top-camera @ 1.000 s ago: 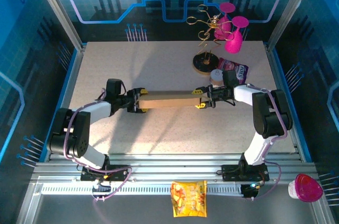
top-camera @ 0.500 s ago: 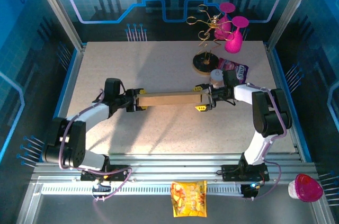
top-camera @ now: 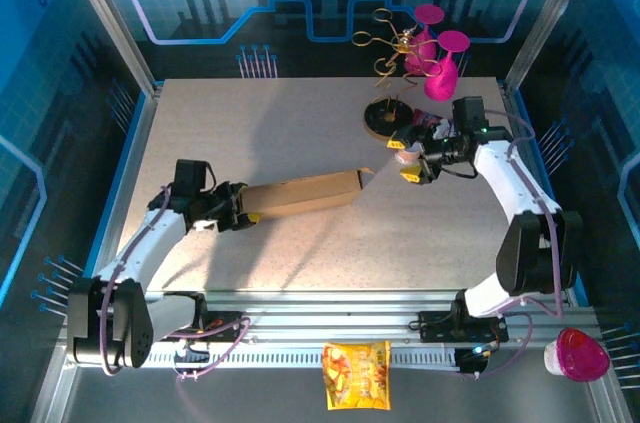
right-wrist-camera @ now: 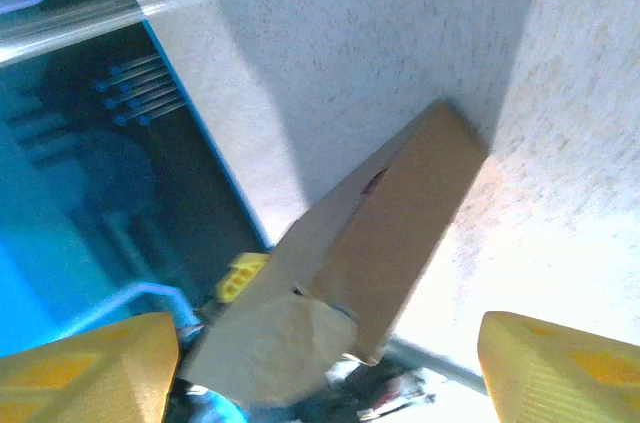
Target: Fold the paper box
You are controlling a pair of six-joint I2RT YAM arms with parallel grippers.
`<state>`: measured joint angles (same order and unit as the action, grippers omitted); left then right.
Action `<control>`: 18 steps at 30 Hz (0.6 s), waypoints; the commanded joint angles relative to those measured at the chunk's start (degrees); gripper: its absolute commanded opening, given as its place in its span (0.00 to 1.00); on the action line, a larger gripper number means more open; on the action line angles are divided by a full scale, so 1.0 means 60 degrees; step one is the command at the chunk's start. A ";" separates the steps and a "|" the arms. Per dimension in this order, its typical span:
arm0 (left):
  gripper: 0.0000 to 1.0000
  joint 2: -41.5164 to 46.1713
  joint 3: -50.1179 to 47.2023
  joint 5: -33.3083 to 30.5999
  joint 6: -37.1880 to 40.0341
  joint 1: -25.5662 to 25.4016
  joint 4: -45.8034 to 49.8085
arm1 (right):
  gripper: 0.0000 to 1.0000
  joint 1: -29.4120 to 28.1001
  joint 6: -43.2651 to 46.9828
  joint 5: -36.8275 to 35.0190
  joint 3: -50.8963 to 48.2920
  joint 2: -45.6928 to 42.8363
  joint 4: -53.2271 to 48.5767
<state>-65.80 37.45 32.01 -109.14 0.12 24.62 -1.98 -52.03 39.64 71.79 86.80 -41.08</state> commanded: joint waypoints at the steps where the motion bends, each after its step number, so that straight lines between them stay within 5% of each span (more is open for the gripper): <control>1: 0.22 0.0255 0.0200 0.0156 0.0290 0.0343 0.1498 | 0.66 -0.0513 0.3089 -0.2359 0.0686 -0.0615 -0.1585; 9: 0.23 -0.0049 0.0460 0.0147 0.0378 0.0892 0.1980 | 0.45 -0.2961 0.8277 -0.4133 0.0795 -0.1255 -0.0566; 18: 0.23 -0.1084 0.0956 0.0188 0.1196 0.1240 0.2012 | 0.54 -0.3988 0.9198 -0.5027 0.2081 -0.0044 -0.1270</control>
<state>-70.89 41.80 35.07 -104.33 6.83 33.39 -24.43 -1.28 12.14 81.60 84.75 -46.15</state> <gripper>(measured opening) 0.530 0.536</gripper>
